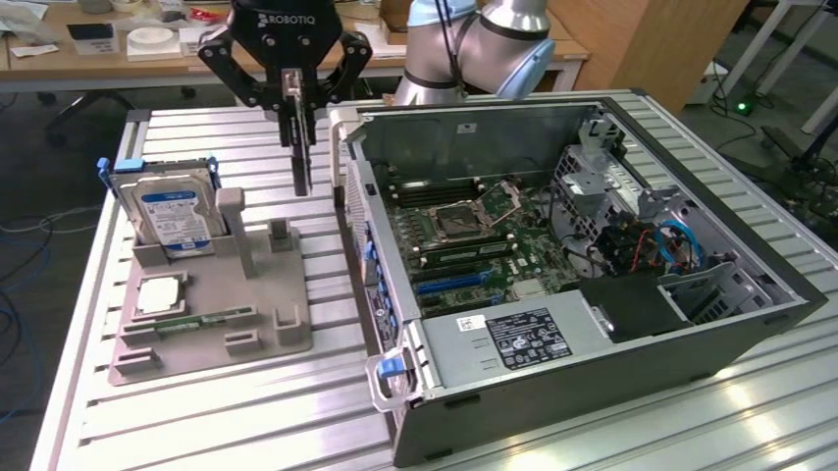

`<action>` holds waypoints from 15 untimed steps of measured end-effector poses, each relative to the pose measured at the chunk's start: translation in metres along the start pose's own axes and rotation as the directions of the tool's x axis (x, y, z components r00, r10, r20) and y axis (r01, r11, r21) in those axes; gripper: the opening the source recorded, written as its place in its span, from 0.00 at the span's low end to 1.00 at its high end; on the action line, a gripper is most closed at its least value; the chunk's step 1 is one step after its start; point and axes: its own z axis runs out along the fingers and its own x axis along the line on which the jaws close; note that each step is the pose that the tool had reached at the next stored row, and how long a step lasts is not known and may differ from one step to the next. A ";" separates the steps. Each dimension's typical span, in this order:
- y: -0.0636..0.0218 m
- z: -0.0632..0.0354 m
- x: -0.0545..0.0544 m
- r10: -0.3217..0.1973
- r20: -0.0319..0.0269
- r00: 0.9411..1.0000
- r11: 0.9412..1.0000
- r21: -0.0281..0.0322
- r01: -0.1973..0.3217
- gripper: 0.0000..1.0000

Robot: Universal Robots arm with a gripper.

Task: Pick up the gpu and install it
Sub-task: 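Pick up the gpu and move the gpu toward the slot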

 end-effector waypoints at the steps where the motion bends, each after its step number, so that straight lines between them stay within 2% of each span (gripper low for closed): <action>1: 0.0000 0.0000 -0.001 0.000 0.000 1.000 1.000 0.000 0.000 0.27; 15: 0.0005 0.0006 -0.014 0.000 0.000 1.000 1.000 0.000 0.000 0.27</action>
